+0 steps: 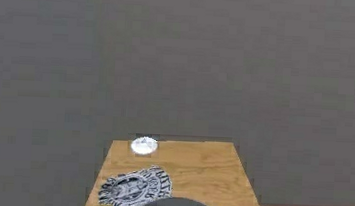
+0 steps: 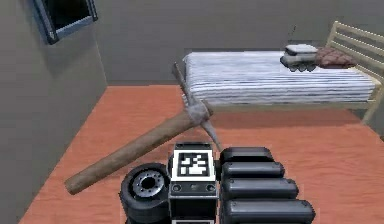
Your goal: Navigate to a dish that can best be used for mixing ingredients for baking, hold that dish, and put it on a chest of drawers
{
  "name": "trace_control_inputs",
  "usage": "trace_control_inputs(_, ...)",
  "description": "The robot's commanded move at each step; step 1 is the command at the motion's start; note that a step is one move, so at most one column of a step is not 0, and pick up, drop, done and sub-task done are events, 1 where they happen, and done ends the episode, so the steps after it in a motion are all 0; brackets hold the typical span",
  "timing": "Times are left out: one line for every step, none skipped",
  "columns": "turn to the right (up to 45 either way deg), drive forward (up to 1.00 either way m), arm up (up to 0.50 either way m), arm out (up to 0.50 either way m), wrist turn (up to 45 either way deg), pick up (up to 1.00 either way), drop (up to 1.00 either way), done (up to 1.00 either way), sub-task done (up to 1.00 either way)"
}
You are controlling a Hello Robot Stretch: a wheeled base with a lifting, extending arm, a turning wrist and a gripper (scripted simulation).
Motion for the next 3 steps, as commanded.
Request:
trace_control_inputs(6.0,0.0,0.0,0.0,0.0,0.0,0.0,0.0,0.0)
trace_control_inputs(27.0,0.0,0.0,0.0,0.0,0.0,0.0,0.0,0.0)
trace_control_inputs(3.0,0.0,0.0,0.0,0.0,0.0,0.0,0.0,0.0)
